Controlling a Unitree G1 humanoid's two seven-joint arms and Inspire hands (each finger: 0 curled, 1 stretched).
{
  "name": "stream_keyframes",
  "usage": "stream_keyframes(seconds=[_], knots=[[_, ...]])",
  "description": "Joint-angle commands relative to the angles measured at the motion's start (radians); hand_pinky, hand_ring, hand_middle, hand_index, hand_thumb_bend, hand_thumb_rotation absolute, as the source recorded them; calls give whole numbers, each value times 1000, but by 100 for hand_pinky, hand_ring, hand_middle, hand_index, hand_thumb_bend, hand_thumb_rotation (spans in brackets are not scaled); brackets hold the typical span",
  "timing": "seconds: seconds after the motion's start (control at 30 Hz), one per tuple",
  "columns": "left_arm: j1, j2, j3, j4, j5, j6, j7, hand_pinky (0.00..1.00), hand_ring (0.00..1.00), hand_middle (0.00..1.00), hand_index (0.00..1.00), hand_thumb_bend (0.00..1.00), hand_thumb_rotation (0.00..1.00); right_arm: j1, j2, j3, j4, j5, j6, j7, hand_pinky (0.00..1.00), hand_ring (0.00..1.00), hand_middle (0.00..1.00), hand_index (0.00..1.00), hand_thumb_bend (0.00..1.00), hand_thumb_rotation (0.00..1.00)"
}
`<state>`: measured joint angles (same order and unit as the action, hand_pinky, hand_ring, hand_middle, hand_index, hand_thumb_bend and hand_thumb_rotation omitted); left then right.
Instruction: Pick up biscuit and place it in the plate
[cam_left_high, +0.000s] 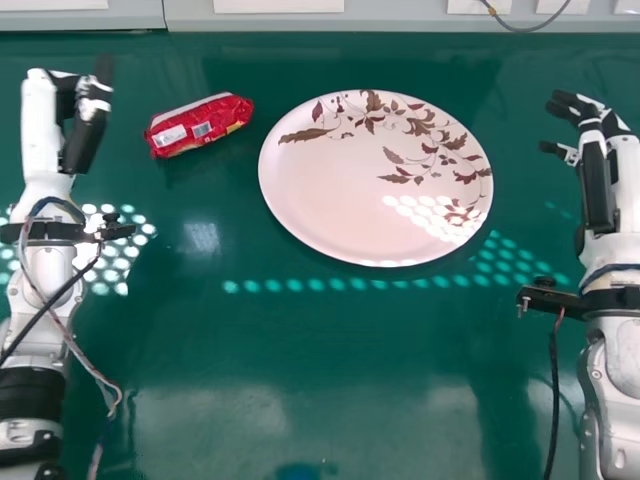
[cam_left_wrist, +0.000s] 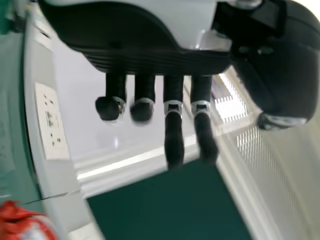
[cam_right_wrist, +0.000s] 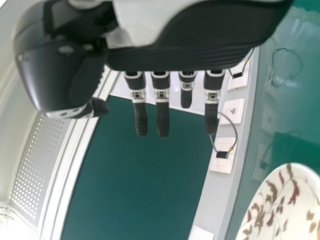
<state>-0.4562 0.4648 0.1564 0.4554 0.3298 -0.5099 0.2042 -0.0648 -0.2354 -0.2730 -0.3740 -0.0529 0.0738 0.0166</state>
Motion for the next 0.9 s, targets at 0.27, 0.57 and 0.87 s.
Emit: stream_keyframes(seconds=[0.27, 0.57, 0.87], knots=[[46, 48, -58, -156, 73, 140, -79, 0, 0, 0, 0, 100, 89, 27, -24, -24, -25, 3, 6, 14, 72, 78, 81, 80, 48, 35], [63, 83, -84, -269, 115, 247, -147, 0, 0, 0, 0, 100, 81, 16, -29, -25, -1, 8, -2, 24, 69, 78, 81, 80, 49, 33], [62, 122, -110, -414, 164, 381, -263, 0, 0, 0, 0, 100, 70, 9, -32, -35, 7, 20, -1, 25, 68, 77, 80, 79, 53, 34]])
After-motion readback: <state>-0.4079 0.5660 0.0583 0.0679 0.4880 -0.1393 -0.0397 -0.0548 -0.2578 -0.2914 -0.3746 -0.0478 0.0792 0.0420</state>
